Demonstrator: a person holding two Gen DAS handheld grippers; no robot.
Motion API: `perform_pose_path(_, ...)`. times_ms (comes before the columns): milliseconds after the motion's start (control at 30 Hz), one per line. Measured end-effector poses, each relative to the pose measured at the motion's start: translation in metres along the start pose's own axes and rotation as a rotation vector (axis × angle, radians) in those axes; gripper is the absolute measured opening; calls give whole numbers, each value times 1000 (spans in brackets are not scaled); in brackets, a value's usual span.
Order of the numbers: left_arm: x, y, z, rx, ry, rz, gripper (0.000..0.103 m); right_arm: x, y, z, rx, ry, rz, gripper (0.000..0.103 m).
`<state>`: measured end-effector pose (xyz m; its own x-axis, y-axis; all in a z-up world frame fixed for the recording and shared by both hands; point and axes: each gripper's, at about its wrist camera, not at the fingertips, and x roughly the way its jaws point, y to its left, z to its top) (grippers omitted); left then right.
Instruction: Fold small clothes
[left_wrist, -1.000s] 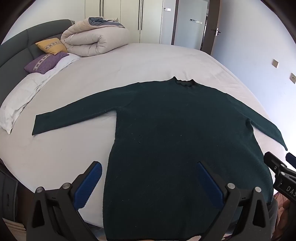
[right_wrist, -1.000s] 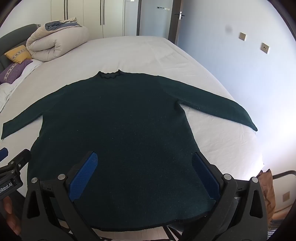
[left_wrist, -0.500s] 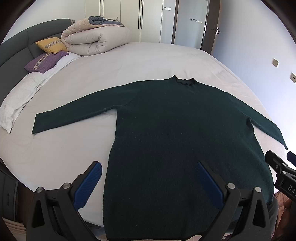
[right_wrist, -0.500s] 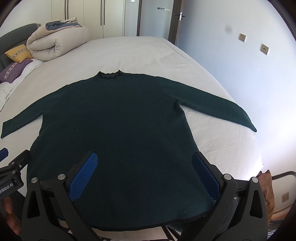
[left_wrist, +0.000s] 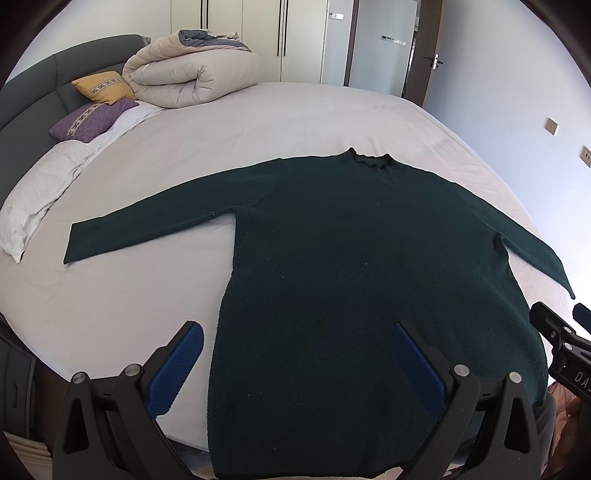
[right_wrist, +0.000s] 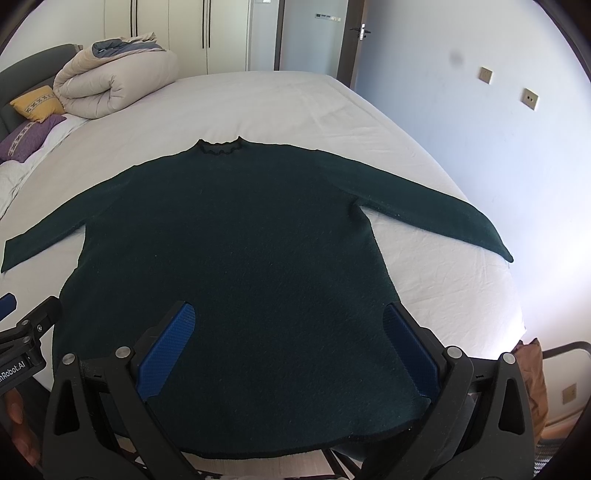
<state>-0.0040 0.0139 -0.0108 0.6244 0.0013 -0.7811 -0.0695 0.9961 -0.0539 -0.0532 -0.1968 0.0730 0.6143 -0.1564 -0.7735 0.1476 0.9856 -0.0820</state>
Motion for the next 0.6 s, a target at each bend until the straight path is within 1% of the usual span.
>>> perform_pose_path(600,3,8,-9,-5,10,1,103,8,-1,-7,-1,12,-1,103)
